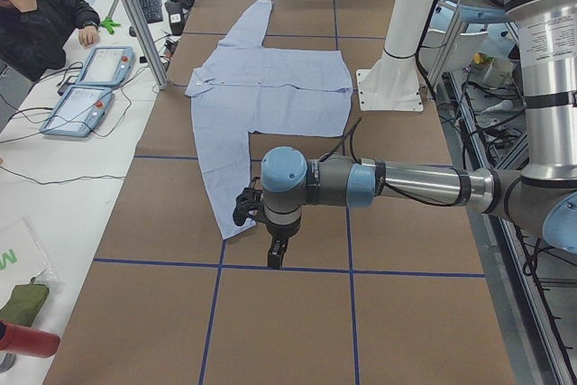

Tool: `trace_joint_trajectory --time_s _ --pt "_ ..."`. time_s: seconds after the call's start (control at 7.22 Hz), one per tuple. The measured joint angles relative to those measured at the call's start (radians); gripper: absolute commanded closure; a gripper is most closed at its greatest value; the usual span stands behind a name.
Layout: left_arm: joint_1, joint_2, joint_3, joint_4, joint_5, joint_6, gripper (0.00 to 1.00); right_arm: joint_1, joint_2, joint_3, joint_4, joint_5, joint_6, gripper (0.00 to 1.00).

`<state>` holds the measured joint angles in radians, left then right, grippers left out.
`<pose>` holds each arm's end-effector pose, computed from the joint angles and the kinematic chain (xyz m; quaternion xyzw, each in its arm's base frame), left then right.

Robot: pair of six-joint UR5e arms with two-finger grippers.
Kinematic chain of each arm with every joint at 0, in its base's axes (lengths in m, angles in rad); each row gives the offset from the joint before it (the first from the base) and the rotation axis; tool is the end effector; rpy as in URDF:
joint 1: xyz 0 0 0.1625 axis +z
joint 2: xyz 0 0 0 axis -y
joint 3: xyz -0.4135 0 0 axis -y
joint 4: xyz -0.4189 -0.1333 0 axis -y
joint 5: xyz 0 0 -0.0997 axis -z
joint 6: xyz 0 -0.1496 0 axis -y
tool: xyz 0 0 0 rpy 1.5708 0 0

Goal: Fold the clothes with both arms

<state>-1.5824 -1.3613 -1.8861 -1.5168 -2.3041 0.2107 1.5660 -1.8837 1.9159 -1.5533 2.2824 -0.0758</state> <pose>-0.0382 -0.4355 0.6286 0.0638 0.3535 0.1020 0.9277 0.0337 -0.3968 0.6506 0.0356 -0.3472 -0.0464 0.9360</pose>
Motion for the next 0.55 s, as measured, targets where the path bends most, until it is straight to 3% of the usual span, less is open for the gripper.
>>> trace_joint_trajectory --time_s 0.42,0.55 --pt "0.000 -0.011 -0.041 -0.004 0.002 0.002 0.00 -0.001 0.007 0.002 0.019 0.008 0.005 0.00" --pt "0.000 -0.020 -0.070 -0.014 0.001 0.000 0.00 -0.001 0.025 -0.006 0.087 0.011 0.008 0.00"
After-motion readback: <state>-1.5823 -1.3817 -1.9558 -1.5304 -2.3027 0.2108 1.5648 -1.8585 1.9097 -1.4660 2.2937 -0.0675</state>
